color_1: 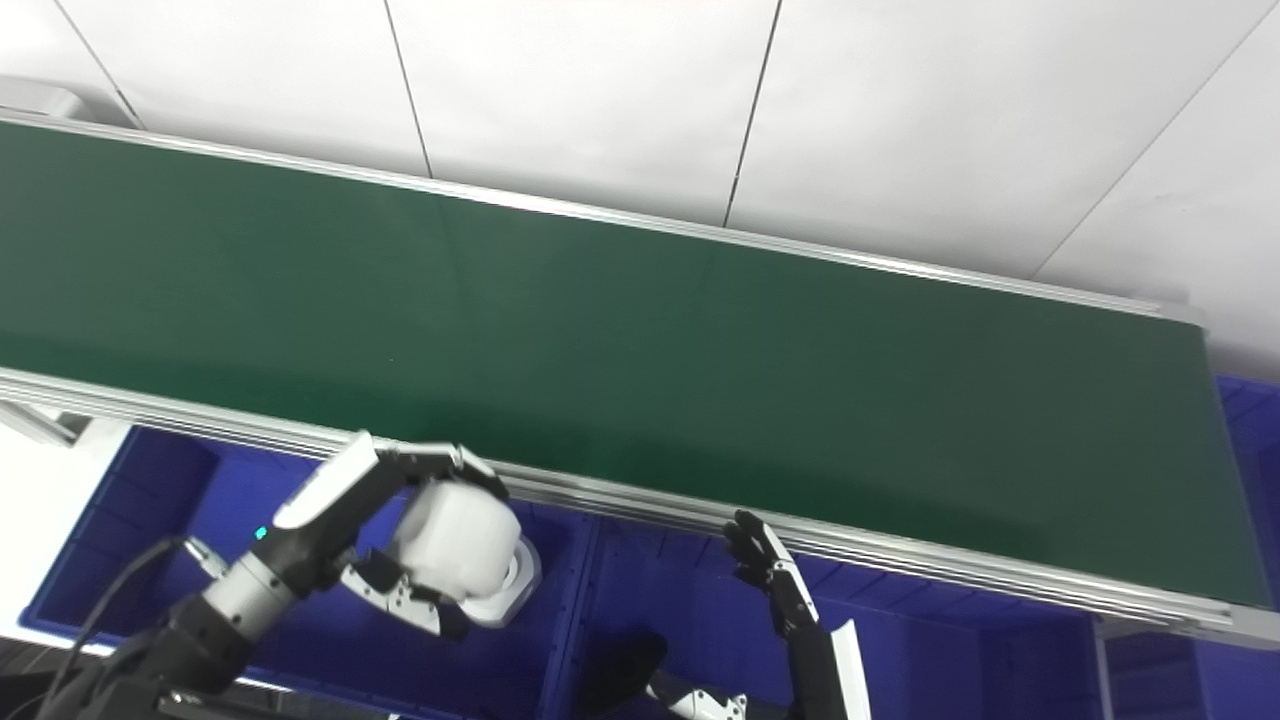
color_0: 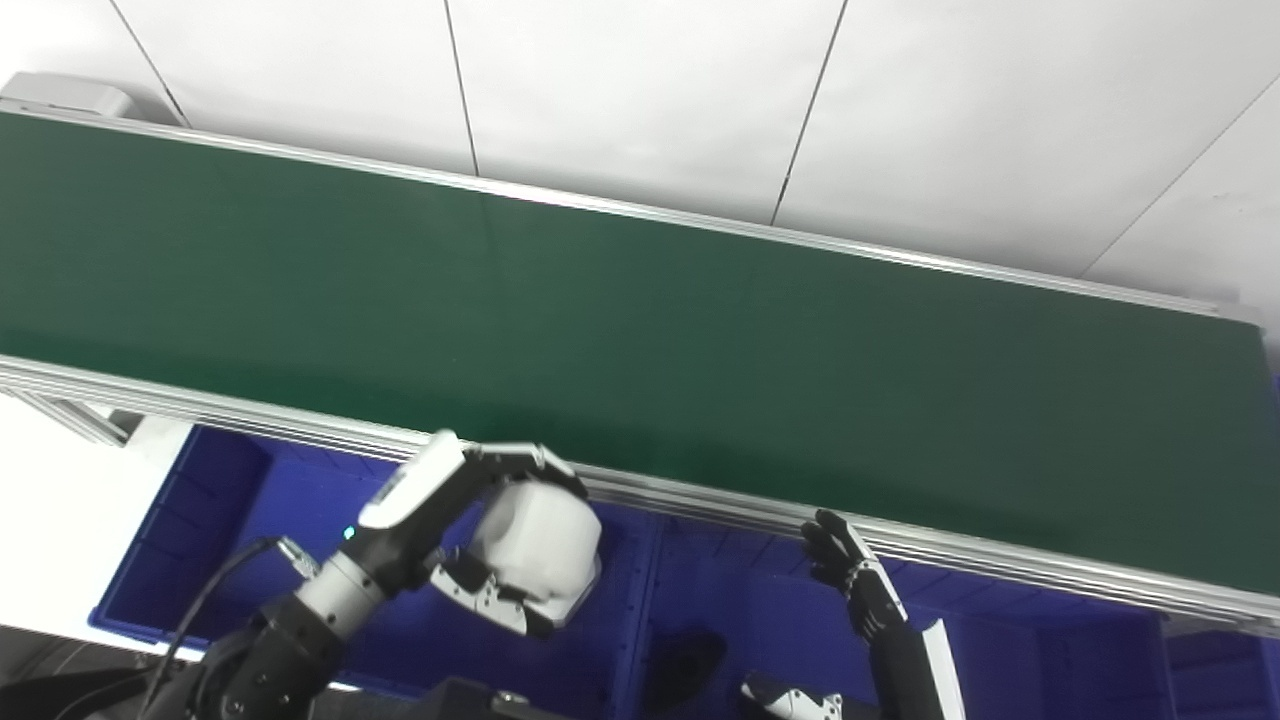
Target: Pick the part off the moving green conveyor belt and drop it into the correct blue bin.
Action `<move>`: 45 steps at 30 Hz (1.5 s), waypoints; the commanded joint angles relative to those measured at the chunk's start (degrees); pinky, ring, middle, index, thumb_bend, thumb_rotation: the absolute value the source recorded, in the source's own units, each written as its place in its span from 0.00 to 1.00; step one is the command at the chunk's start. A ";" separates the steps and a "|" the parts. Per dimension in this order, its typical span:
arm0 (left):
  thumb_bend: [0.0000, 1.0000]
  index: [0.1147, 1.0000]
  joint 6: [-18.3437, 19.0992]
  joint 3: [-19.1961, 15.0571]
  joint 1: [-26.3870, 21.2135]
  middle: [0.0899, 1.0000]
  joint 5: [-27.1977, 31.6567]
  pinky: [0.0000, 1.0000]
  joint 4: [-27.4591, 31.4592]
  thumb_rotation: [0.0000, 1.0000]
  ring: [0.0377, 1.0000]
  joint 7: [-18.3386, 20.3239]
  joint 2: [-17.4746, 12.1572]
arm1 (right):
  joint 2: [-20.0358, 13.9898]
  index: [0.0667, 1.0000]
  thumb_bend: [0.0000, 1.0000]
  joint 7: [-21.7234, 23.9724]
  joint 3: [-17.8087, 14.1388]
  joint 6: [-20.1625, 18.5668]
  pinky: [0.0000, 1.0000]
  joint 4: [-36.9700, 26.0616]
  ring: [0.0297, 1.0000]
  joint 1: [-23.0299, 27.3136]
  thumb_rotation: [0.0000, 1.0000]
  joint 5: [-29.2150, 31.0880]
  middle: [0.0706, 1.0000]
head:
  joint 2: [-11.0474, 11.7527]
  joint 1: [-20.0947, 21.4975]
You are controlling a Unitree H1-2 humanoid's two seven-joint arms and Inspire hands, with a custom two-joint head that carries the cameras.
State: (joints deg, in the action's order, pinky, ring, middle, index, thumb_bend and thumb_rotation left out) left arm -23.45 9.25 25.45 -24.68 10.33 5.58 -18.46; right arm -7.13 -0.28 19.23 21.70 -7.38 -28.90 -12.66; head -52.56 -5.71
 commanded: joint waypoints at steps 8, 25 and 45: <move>0.50 0.43 -3.46 6.10 -0.07 0.47 -6.11 0.47 -4.14 0.00 0.42 -11.71 -3.27 | 0.56 0.89 0.85 1.61 -0.70 0.57 0.82 -1.49 0.84 0.08 0.33 0.60 0.85 | 0.08 -0.54; 0.50 0.43 1.94 10.16 -4.01 0.57 -15.56 0.58 -6.28 0.05 0.60 -6.92 -3.90 | 3.51 0.88 0.85 0.97 -1.32 2.43 0.82 0.80 0.83 -0.47 0.31 -0.57 0.84 | 0.76 -0.34; 0.76 0.81 7.71 7.80 3.15 0.84 -11.21 0.87 2.23 0.76 0.84 -0.57 -3.72 | 3.69 0.89 0.85 1.33 -1.14 1.30 0.81 -0.77 0.83 -1.28 0.32 -1.16 0.84 | -0.02 0.98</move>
State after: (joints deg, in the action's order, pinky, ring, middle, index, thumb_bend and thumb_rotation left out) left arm -13.29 17.60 27.24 -40.07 11.43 6.66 -22.47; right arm -3.87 0.98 17.79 21.75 -6.03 -29.64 -13.75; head -52.56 -5.36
